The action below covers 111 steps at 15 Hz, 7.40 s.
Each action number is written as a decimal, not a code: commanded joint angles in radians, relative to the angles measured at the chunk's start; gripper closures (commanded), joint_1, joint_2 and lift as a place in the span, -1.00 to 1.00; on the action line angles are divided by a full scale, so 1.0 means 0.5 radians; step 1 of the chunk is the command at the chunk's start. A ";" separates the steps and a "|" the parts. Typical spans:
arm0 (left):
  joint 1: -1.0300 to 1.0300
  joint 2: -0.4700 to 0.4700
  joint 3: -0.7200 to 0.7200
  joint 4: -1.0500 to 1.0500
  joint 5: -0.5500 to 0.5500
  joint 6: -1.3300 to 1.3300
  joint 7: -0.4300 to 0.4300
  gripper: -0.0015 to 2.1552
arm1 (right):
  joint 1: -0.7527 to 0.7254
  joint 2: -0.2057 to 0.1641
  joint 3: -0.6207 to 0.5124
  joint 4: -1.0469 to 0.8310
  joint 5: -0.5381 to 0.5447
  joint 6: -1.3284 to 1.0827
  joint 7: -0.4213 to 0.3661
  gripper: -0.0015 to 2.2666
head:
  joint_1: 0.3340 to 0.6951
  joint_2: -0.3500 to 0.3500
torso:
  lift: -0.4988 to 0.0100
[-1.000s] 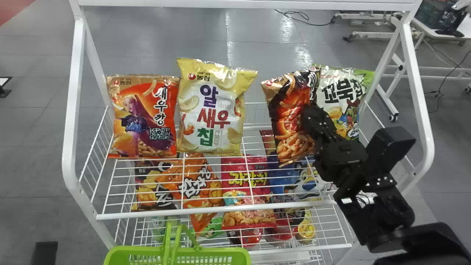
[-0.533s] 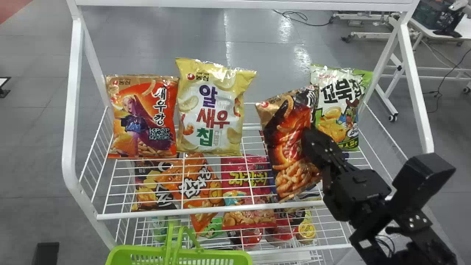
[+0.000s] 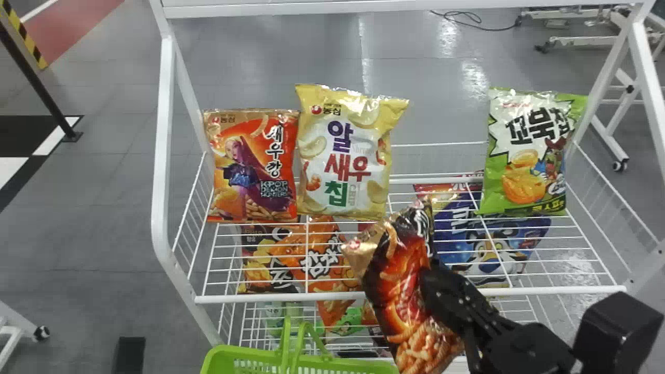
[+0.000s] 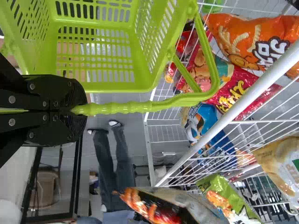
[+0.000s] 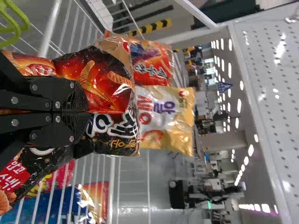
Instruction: Hold basket handle with left hand then pick spicy shrimp crackers with right hand and place into basket
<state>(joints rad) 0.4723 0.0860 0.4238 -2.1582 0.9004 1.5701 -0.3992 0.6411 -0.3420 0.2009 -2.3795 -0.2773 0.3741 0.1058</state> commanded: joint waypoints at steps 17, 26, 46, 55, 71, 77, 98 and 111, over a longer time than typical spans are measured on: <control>0.031 -0.003 0.033 -0.037 0.021 0.002 -0.024 0.75 | -0.150 -0.022 0.589 0.421 0.325 0.465 0.009 0.41 | 1.00 0.80 | 0.81; 0.040 -0.003 0.021 -0.049 0.025 0.002 -0.024 0.75 | -0.392 0.095 0.881 0.669 0.503 0.484 0.025 -0.95 | 1.00 1.00 | 0.81; 0.059 -0.006 0.011 -0.086 0.025 0.002 -0.024 0.75 | -0.432 0.190 0.752 0.995 0.426 0.508 0.009 -0.90 | 1.00 0.99 | 0.81; 0.065 -0.006 0.008 -0.092 0.025 0.002 -0.024 0.75 | -0.233 0.147 0.693 0.918 0.484 -0.351 -0.018 -0.89 | 1.00 1.00 | 0.81; 0.040 -0.009 0.014 -0.037 0.015 0.002 -0.021 0.75 | 0.279 0.058 0.258 0.243 0.478 -0.664 -0.144 -0.87 | 1.00 0.62 | 0.81; 0.037 -0.012 0.008 -0.025 0.009 0.002 -0.024 0.75 | 0.341 0.077 0.055 0.056 0.450 -0.860 -0.295 -0.87 | 1.00 0.30 | 0.81; 0.037 -0.012 0.051 0.006 0.015 0.002 -0.061 0.75 | 0.402 0.193 -0.239 0.252 0.279 -1.050 -0.313 -0.87 | 1.00 -0.31 | 0.81; 0.043 -0.015 0.063 0.009 0.021 0.002 -0.064 0.75 | 0.402 0.184 -0.230 0.252 0.266 -1.069 -0.304 -0.87 | 1.00 -0.28 | 0.81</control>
<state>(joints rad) 0.4927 0.0785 0.4555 -2.1528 0.9112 1.5701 -0.4312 0.8436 -0.2485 0.0859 -2.2548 -0.1414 -0.1573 -0.0462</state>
